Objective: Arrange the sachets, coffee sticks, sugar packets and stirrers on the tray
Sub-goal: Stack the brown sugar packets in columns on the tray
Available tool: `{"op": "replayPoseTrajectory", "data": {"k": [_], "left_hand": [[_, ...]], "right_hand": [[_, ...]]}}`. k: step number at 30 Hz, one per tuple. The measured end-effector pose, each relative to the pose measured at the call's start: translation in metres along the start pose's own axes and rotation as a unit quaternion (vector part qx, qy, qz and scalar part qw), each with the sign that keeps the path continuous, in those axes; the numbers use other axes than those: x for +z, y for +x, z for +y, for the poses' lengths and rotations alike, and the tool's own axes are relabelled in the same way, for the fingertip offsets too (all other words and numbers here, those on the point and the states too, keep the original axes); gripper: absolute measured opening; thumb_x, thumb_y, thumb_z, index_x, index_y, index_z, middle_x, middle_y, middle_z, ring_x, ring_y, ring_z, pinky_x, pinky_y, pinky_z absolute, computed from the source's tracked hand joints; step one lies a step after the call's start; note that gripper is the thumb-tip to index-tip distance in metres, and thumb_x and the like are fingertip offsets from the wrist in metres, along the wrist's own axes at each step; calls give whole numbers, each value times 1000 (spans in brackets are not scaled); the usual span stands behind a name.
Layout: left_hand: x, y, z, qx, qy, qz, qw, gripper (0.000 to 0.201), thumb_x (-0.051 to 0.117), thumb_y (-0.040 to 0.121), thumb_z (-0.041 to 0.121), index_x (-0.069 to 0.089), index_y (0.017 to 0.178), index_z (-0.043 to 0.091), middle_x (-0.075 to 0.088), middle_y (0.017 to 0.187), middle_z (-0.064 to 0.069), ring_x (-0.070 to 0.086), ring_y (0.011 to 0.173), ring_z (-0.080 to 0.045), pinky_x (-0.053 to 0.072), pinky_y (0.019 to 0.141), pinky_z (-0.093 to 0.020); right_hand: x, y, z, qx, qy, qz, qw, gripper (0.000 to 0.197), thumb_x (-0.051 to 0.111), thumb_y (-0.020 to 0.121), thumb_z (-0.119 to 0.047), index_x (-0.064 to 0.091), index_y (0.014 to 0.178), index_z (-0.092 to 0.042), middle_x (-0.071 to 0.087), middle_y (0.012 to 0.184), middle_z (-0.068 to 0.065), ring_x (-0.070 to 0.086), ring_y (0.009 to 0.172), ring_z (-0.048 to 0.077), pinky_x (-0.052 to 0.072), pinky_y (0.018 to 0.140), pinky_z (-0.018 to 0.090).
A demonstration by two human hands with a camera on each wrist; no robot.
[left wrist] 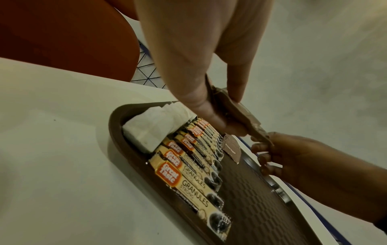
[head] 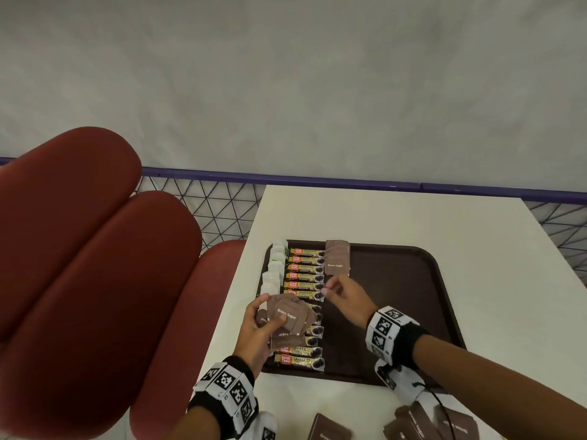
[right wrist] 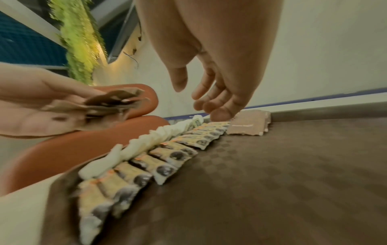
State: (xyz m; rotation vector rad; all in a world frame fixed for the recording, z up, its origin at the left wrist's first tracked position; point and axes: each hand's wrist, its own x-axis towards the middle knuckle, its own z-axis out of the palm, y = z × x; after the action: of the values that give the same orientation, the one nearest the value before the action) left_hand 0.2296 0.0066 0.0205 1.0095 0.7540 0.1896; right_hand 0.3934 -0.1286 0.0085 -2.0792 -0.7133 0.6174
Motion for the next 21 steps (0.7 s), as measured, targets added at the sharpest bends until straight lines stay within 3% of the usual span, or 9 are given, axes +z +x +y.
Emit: {"op": "replayPoseTrajectory", "data": {"k": [3,5,9,13,17,19,21], "left_hand": [[4,-2,-1,-1,0,-4,1000,61,62,83,-1,36,130,28,59,116,-14,66,96,-36,59,65,-42],[7,-4,-1,-1,2,-11,1000,64,63,83,-1,34,131,30,61,113,-14,67,94,-36,59,67,-43],[9,-6,-2,1,12,-19,1000,56,64,81,-1,41,130,15,63,114,-20,67,95,-38,58,73,-50],[7,-7,-4,-2,10,-13,1000,53,66,79,2,46,128,10,61,117,-21,65,99,-38,58,74,-49],[3,-7,-5,-11,-3,-5,1000,42,60,86,3,49,126,9,61,119,-22,62,104,-39,55,80,-54],[2,-7,-5,-12,1,-6,1000,40,59,87,2,49,125,9,60,119,-23,63,103,-39,54,81,-54],[1,-6,-6,-8,9,-4,1000,40,57,87,-1,49,124,9,59,119,-22,64,99,-37,56,78,-52]], "right_hand": [[9,-18,-17,-7,88,-78,993,19,59,89,-28,47,96,-15,52,86,-8,48,77,4,39,66,11],[16,-25,-23,-5,119,-105,987,26,65,85,-29,45,97,-16,52,88,-3,48,75,7,41,65,13],[26,-26,-25,-6,121,-116,986,35,73,78,-20,41,93,-21,52,89,-2,48,72,5,44,63,17],[30,-23,-27,10,140,-124,982,24,69,81,-14,47,90,-19,58,87,2,56,71,11,48,60,20],[30,-22,-28,12,137,-124,983,16,59,89,-10,51,80,-20,58,73,1,56,48,1,46,49,14],[29,-22,-27,10,130,-119,984,12,57,90,-9,55,81,-17,57,73,1,55,51,1,45,52,14],[27,-21,-25,3,113,-102,988,3,59,88,-11,62,89,-9,59,77,0,55,65,8,46,63,21]]}}
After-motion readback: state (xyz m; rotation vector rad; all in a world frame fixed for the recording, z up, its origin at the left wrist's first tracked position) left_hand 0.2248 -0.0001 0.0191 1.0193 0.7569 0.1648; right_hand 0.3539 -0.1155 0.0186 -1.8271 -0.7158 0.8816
